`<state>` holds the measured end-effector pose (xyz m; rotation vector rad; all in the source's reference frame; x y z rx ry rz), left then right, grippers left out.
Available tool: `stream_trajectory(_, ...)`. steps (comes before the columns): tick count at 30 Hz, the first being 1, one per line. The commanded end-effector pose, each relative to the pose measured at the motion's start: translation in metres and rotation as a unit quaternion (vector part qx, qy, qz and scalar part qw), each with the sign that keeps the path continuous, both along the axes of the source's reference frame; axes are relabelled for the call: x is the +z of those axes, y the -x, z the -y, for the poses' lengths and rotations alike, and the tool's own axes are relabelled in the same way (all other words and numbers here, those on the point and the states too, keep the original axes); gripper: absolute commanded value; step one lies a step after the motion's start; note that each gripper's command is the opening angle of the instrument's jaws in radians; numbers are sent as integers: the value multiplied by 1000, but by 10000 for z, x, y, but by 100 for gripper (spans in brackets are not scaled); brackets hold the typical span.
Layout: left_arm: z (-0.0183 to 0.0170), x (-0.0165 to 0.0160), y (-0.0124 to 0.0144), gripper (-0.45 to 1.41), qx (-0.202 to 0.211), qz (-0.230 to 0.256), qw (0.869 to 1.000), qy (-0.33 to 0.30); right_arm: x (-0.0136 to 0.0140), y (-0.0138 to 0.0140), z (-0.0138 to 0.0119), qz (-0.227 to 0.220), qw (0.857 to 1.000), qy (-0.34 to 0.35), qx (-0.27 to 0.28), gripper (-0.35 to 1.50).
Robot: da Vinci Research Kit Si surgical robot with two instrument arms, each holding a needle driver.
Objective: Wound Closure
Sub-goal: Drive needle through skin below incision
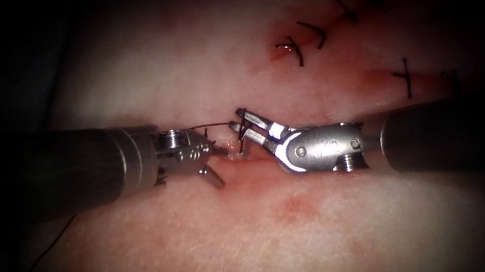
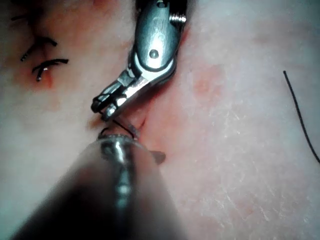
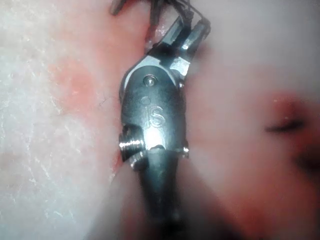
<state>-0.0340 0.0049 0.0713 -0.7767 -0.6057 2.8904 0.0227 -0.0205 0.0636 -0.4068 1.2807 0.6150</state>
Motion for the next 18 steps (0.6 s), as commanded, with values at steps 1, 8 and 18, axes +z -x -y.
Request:
stream_trajectory(1,-1,0,6,14,-1,6,1000,6,7,-5,1,1,1000,-2,-2,-35)
stream_trajectory(8,-11,-31,1,10,-27,38,998,39,9,-12,-2,5,1000,-8,-3,-35)
stream_trajectory(18,30,-50,2,-16,-54,51,994,74,11,-16,-24,-8,999,-39,9,-35)
